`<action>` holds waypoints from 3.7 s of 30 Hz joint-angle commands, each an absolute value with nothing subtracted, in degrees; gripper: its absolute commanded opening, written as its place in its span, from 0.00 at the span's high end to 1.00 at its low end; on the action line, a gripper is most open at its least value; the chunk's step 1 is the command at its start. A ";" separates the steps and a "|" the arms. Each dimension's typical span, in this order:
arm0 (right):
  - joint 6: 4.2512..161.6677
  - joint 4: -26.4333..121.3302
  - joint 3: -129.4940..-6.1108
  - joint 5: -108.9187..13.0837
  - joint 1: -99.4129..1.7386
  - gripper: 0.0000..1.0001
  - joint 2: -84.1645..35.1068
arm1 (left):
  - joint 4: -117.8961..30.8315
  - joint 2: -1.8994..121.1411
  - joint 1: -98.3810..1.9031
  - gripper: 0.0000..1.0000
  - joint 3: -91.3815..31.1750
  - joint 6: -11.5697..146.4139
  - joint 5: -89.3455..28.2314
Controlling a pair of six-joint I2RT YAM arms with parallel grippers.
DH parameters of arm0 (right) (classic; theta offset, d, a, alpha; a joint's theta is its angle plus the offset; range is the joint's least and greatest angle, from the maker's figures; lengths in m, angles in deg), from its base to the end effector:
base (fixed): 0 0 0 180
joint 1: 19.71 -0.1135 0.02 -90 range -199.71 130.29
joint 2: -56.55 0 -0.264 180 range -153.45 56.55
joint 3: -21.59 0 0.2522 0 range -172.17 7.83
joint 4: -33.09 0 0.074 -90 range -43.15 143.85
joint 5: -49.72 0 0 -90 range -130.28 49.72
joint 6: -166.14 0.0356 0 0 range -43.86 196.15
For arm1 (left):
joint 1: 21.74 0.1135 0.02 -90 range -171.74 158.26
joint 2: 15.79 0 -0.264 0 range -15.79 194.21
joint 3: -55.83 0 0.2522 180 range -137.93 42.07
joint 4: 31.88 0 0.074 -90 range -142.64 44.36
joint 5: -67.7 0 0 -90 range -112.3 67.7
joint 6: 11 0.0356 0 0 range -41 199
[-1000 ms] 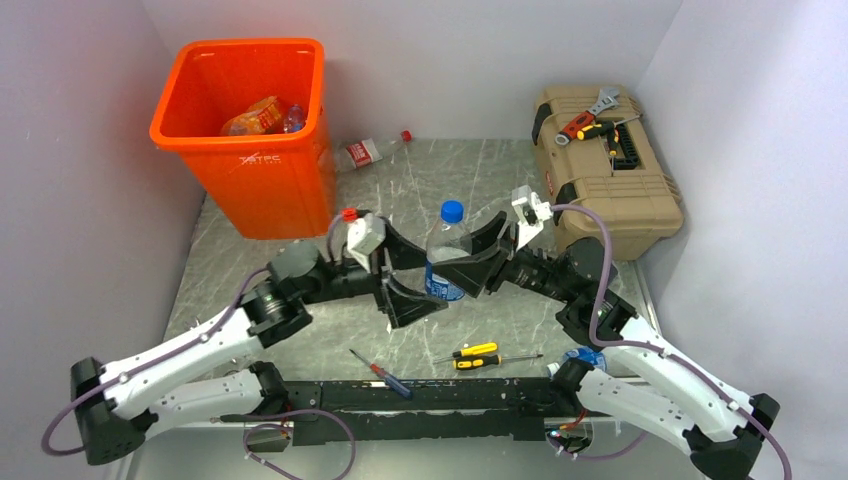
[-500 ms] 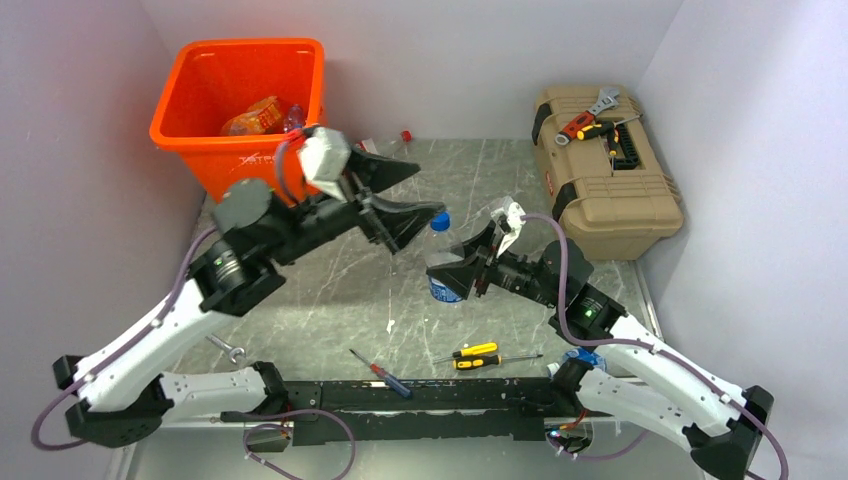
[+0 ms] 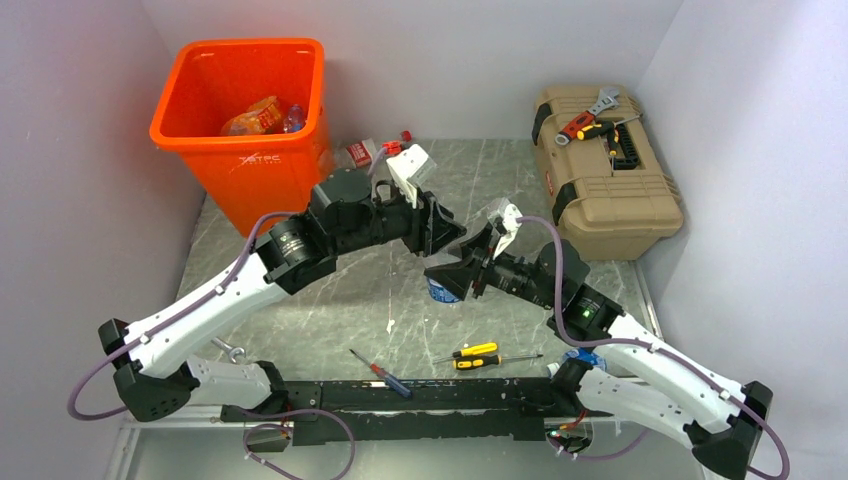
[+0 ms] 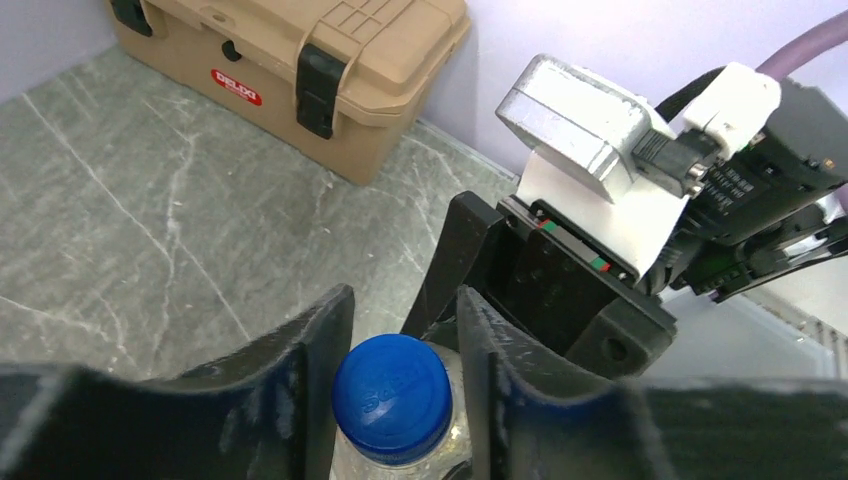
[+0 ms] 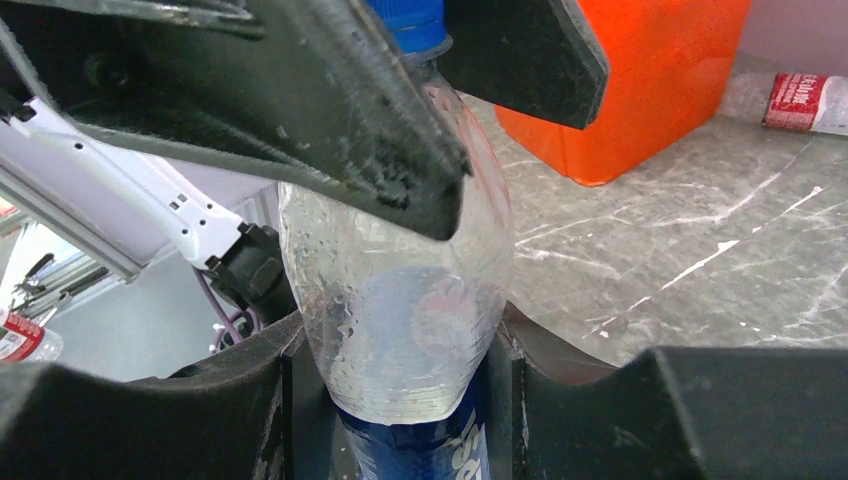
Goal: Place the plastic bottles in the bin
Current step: Place the plastic bottle in the trash bin.
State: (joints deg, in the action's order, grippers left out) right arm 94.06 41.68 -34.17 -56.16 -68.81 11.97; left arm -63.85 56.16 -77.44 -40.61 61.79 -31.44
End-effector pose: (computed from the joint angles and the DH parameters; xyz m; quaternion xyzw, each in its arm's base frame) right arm 0.1154 0.1481 0.3526 -0.2801 0.6323 0.4749 0.5443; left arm 0.1508 -0.2311 0.4548 0.2966 0.6901 -0.4388 0.4932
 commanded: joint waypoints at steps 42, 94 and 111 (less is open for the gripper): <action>102.04 43.65 -20.97 -49.59 -69.46 0.00 25.48 | -41.93 70.93 -34.45 1.00 -70.75 88.30 -1.91; 110.39 63.60 -16.99 -26.01 -69.46 0.03 42.77 | -74.21 103.99 -60.39 0.01 -73.81 115.29 7.88; 110.71 62.33 -13.87 -30.03 -69.46 0.03 37.12 | -67.87 131.22 -51.27 0.00 -91.48 129.72 4.64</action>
